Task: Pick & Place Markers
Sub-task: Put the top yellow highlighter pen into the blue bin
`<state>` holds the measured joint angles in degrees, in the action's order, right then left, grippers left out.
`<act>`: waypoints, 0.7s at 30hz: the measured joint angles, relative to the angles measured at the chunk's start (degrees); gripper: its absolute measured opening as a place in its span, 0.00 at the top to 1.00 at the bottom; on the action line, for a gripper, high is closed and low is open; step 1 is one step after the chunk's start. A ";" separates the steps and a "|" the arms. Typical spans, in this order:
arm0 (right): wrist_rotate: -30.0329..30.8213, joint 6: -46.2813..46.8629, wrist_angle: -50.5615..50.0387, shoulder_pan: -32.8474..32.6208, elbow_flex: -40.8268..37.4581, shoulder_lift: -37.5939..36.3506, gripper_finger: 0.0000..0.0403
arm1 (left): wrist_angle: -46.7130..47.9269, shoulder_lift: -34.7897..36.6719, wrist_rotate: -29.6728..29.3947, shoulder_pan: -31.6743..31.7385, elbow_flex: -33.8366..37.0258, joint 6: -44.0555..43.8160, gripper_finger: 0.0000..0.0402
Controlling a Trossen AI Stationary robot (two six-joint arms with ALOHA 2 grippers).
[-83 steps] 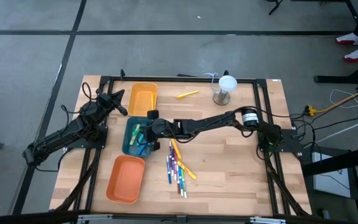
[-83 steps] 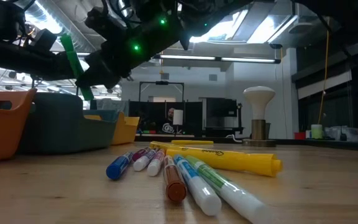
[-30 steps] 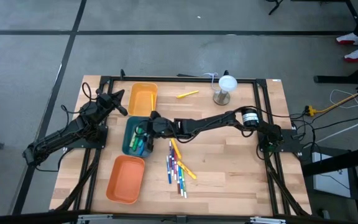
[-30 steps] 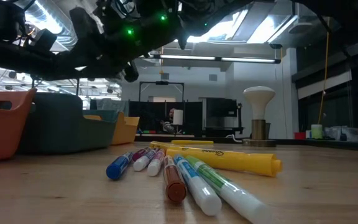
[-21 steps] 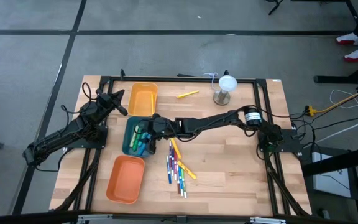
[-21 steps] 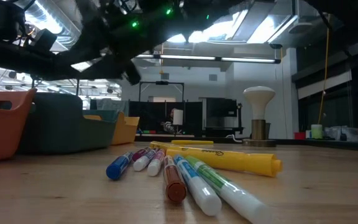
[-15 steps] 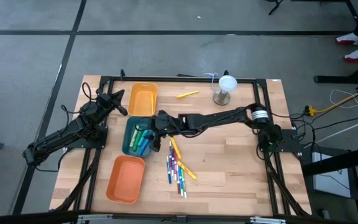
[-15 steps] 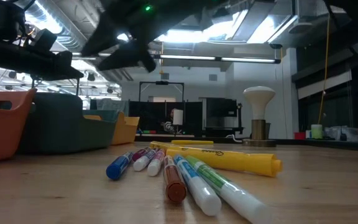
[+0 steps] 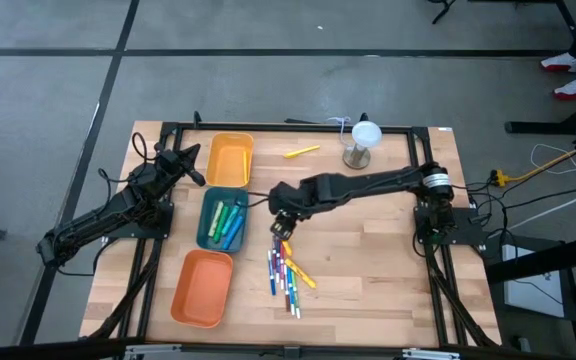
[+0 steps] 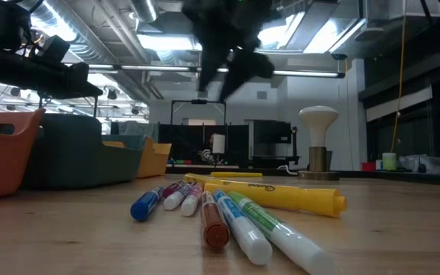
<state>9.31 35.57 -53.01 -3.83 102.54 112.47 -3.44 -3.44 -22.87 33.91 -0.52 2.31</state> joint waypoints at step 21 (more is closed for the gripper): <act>3.21 18.28 2.48 -2.21 -0.02 11.08 0.44 | 0.00 0.00 0.00 0.00 0.01 0.00 0.98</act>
<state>12.52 53.85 -50.53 -6.05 102.52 123.55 -3.44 -3.44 -22.87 33.91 -0.51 2.31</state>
